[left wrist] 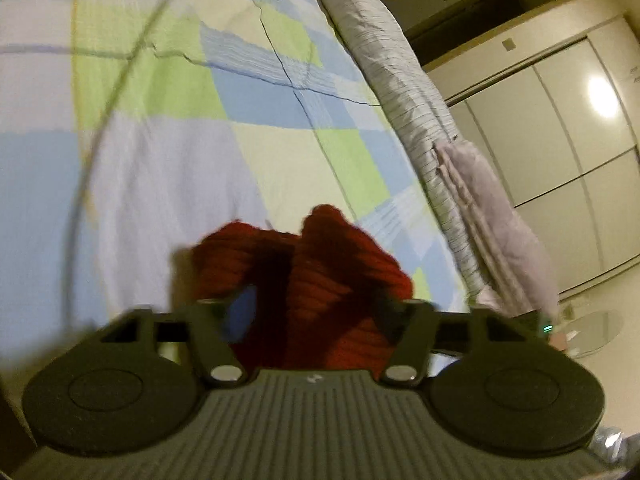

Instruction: Fold clothes

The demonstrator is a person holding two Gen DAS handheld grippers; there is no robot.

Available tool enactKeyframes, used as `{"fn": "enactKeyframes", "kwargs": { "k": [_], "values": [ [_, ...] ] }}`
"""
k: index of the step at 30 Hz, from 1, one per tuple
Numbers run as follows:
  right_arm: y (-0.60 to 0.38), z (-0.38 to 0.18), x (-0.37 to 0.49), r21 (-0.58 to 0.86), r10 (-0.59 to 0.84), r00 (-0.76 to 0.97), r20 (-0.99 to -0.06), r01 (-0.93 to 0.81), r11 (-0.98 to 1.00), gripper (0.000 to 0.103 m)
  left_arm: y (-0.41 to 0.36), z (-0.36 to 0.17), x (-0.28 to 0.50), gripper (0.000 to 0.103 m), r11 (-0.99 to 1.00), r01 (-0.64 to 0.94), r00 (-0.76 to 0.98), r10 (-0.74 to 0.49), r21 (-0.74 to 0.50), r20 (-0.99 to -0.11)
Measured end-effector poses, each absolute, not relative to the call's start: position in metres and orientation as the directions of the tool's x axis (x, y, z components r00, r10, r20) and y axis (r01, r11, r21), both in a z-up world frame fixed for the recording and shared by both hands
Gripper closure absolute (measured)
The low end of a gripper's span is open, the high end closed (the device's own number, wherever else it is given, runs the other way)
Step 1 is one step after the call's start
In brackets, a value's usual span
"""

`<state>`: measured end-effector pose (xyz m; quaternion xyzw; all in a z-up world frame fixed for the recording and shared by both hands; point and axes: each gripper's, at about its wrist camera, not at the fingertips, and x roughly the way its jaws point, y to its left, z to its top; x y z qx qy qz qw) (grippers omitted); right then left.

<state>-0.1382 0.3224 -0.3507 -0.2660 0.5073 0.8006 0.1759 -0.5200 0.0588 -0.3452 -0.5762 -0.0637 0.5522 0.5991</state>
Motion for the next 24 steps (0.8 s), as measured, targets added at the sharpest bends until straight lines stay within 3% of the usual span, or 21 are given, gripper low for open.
{"fn": "enactKeyframes", "kwargs": {
  "k": [1,7,13,16,19,20,21,24],
  "values": [
    [0.321,-0.355,-0.141,0.72,0.006,-0.798,-0.602,-0.546,-0.428,0.09,0.055,-0.343,-0.521,0.096,-0.276,-0.577,0.365,0.755,-0.768,-0.545],
    [0.324,-0.31,-0.149,0.627,0.185,-0.793,-0.58,-0.58,-0.519,0.091,0.022,-0.335,-0.531,0.097,-0.315,-0.498,0.245,0.843,-0.808,-0.479],
    [0.33,-0.337,-0.209,0.427,0.208,-0.646,-0.735,-0.678,-0.598,0.091,0.023,-0.352,-0.535,0.094,-0.379,-0.475,0.242,0.811,-0.794,-0.532],
    [0.332,-0.354,-0.219,0.447,0.206,-0.637,-0.742,-0.7,-0.557,0.089,0.024,-0.361,-0.537,0.089,-0.411,-0.464,0.241,0.794,-0.785,-0.558],
    [0.334,-0.35,-0.208,0.513,0.181,-0.67,-0.72,-0.689,-0.511,0.062,0.024,-0.369,-0.539,0.081,-0.442,-0.452,0.241,0.776,-0.775,-0.583],
    [0.332,-0.346,-0.203,0.519,0.177,-0.672,-0.719,-0.688,-0.508,0.054,0.025,-0.372,-0.54,0.071,-0.453,-0.448,0.24,0.769,-0.771,-0.592],
    [0.329,-0.342,-0.198,0.521,0.173,-0.673,-0.719,-0.687,-0.506,0.052,0.018,-0.371,-0.54,0.059,-0.454,-0.445,0.241,0.769,-0.772,-0.591],
    [0.316,-0.327,-0.171,0.553,0.175,-0.697,-0.696,-0.675,-0.489,0.047,-0.013,-0.363,-0.54,0.056,-0.438,-0.437,0.245,0.782,-0.785,-0.573]
  ]
}}
